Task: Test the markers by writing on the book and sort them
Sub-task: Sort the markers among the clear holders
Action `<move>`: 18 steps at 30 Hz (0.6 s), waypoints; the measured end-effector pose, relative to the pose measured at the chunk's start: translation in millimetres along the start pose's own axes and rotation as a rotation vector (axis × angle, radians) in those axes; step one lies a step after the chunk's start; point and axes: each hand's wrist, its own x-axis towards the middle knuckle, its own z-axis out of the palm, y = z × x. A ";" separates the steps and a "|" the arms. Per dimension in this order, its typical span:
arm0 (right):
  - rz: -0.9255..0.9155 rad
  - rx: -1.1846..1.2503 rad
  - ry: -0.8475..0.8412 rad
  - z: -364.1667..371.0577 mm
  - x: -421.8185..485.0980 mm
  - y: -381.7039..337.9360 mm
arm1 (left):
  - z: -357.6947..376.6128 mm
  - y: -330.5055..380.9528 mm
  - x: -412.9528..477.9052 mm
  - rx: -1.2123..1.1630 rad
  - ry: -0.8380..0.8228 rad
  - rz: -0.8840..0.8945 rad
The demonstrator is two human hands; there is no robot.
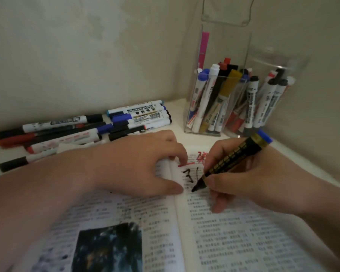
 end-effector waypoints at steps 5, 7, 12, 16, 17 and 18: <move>-0.003 0.037 0.137 12.1 -0.2 13.7 | 0.4 1.3 0.0 -0.040 0.001 -0.017; -0.024 -0.069 0.162 13.6 1.0 14.0 | 1.2 0.5 1.2 -0.044 0.002 -0.018; -0.061 -0.107 0.161 14.0 0.5 15.9 | 2.1 -0.4 -0.1 -0.051 0.004 -0.022; -0.054 -0.176 0.166 15.0 0.9 16.2 | 2.3 -0.3 1.1 -0.042 0.000 -0.024; -0.048 -0.190 0.177 14.6 2.3 16.6 | 2.3 -0.3 1.5 -0.039 -0.001 -0.028; -0.042 -0.210 0.195 14.0 3.5 17.3 | 2.4 -0.1 1.4 -0.040 -0.001 -0.032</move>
